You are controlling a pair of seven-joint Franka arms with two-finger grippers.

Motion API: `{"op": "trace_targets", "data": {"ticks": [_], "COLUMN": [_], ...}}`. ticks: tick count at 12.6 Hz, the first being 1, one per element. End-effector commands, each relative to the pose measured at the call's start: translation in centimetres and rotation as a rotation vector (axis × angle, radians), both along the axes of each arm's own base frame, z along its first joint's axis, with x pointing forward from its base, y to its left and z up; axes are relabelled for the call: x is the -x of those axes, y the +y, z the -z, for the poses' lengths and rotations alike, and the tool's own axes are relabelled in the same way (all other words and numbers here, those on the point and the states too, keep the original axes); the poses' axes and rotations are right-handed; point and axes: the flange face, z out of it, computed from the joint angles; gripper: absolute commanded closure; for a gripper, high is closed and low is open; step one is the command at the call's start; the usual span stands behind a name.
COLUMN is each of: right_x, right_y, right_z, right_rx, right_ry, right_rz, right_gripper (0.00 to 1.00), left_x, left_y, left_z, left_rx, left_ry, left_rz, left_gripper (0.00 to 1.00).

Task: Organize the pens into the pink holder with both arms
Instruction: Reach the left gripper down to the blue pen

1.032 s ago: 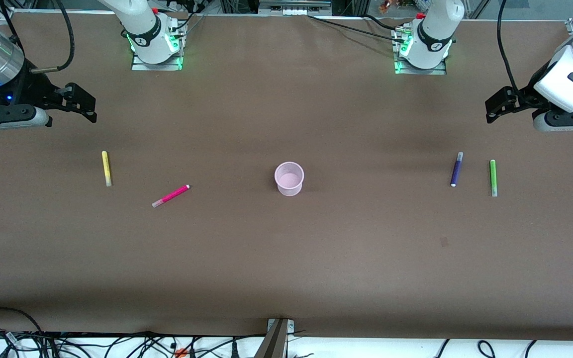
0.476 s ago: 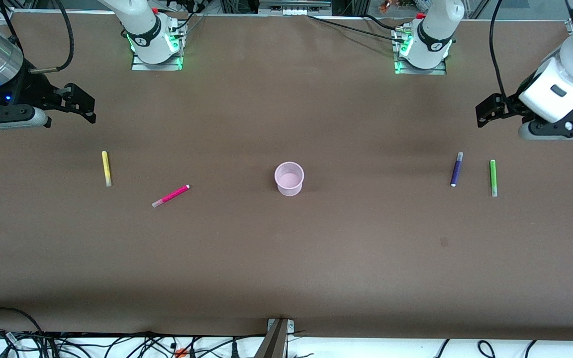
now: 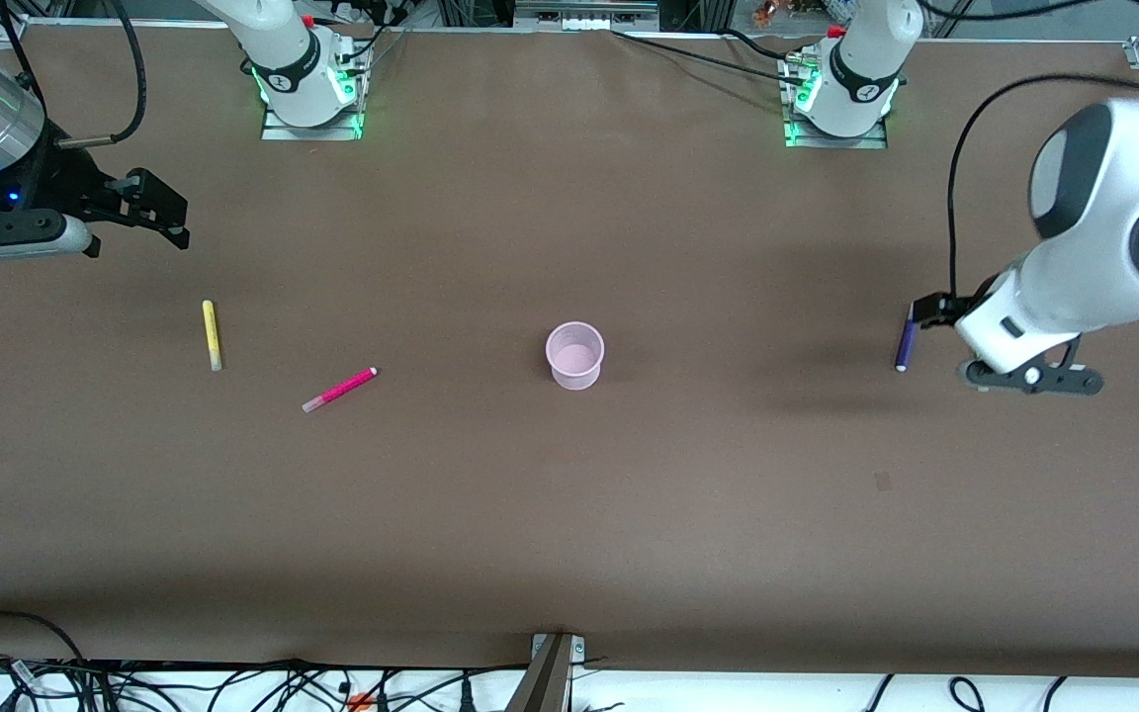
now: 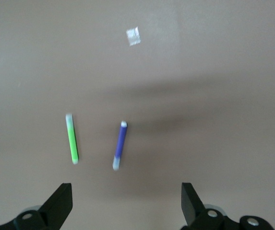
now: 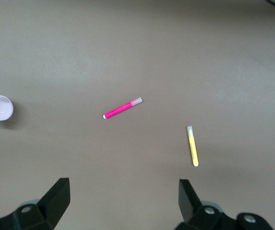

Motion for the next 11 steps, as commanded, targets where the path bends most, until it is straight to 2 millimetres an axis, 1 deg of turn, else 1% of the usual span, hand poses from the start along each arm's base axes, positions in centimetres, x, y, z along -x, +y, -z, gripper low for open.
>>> {"op": "trace_targets", "data": {"ticks": [1, 2, 3, 4, 5, 6, 7, 8, 9, 10, 11], "right_x": [-0.3, -0.3, -0.3, -0.3, -0.3, -0.3, -0.4, -0.5, -1.1, -1.8, -2.4], "right_y": [-0.2, -0.2, -0.2, -0.2, -0.2, -0.2, -0.3, -0.2, -0.1, 0.2, 0.1], "right_z": [-0.5, -0.5, -0.5, -0.5, -0.5, -0.5, -0.5, -0.4, 0.4, 1.9, 3.2], "right_rx": [0.011, 0.011, 0.011, 0.011, 0.011, 0.012, 0.012, 0.01, 0.012, 0.02, 0.029], "right_ry": [-0.011, -0.011, -0.011, -0.011, -0.012, -0.013, -0.014, -0.017, -0.014, 0.008, 0.03], "right_rz": [0.004, 0.005, 0.005, 0.005, 0.005, 0.005, 0.007, 0.008, 0.005, -0.003, -0.006], "right_gripper": [0.0, 0.0, 0.0, 0.0, 0.0, 0.0, 0.0, 0.0, 0.0, 0.0, 0.0], "left_x": [1.1, 1.5, 2.1, 3.2, 4.5, 5.6, 6.7, 7.3, 7.6, 7.9, 7.9], "left_y": [2.4, 3.6, 5.3, 5.5, 5.7, 6.9, 7.5, 7.6, 7.6, 7.4, 7.4], "left_z": [5.4, 7.6, 9.9, 13.2, 16.0, 18.3, 19.7, 20.6, 21.7, 23.2, 23.5], "left_rx": [-0.013, -0.012, 0.007, 0.024, 0.021, 0.008, 0.003, 0.008, 0.014, 0.024, 0.025], "left_ry": [-0.032, -0.047, -0.072, -0.11, -0.155, -0.18, -0.159, -0.143, -0.119, -0.094, -0.092], "left_rz": [0.129, 0.185, 0.223, 0.258, 0.295, 0.328, 0.343, 0.342, 0.341, 0.344, 0.349], "left_gripper": [0.0, 0.0, 0.0, 0.0, 0.0, 0.0, 0.0, 0.0, 0.0, 0.0, 0.0]}}
